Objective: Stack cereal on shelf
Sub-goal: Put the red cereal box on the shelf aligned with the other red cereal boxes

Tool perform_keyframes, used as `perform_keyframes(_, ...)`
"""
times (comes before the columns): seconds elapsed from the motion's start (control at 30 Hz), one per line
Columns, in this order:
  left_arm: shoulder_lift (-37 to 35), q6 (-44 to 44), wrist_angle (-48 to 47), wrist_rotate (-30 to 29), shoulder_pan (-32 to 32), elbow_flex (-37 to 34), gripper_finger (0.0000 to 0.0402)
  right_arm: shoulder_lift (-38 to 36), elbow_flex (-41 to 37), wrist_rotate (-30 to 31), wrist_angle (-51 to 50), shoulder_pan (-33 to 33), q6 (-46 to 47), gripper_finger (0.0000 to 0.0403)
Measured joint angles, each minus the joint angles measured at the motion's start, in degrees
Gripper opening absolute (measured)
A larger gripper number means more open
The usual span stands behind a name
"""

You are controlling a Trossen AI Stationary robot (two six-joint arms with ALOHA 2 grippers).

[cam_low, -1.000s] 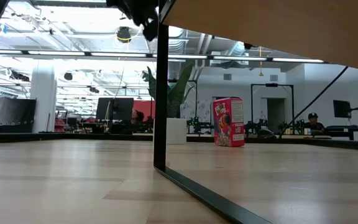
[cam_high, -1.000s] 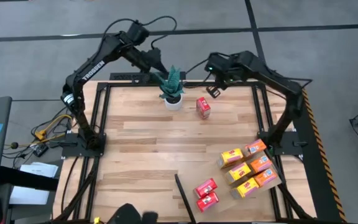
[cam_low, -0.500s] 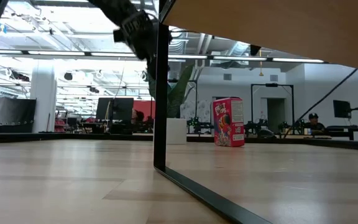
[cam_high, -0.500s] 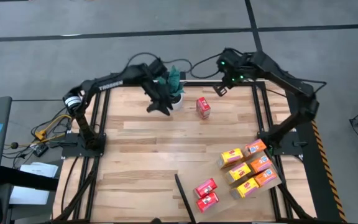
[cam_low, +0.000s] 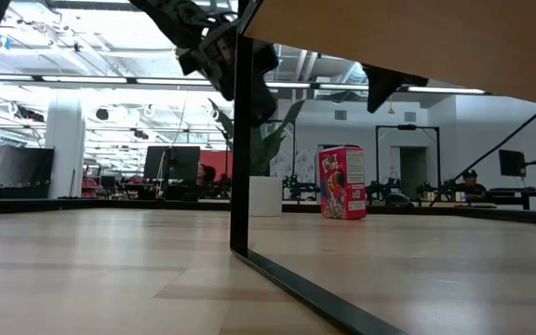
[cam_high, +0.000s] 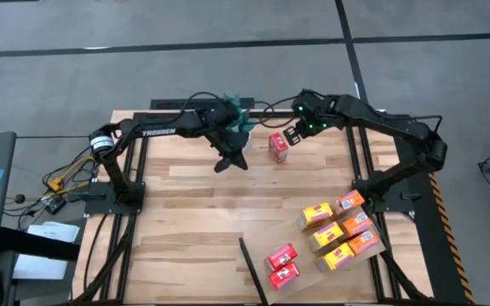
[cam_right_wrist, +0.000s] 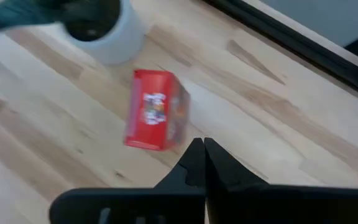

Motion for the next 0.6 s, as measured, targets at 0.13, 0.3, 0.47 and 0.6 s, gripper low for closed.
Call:
perform_keyframes(0.13,-0.93,-0.71,-2.27,-3.04,-0.49,-0.04,0.0002,-0.49,0.02,0.14,0.44,-0.15,0.09,0.0013)
perform_keyframes(0.3,-3.38,-1.51,-2.48,3.78,-0.07,-0.04,0.0001,-0.58,0.04,0.16,0.53,-0.17,-0.76,0.0006)
perform_keyframes(0.47,-4.68,0.04,0.63,2.83,-2.28,0.01,0.0000,0.02,0.04,0.67,1.93,-0.71,-1.82,0.0010)
perform_keyframes(0.6,-4.46,-1.71,4.84,-11.38,-5.02,-0.76,0.0000,-0.03,0.07,2.10,1.94,-0.98,-1.97,0.0005)
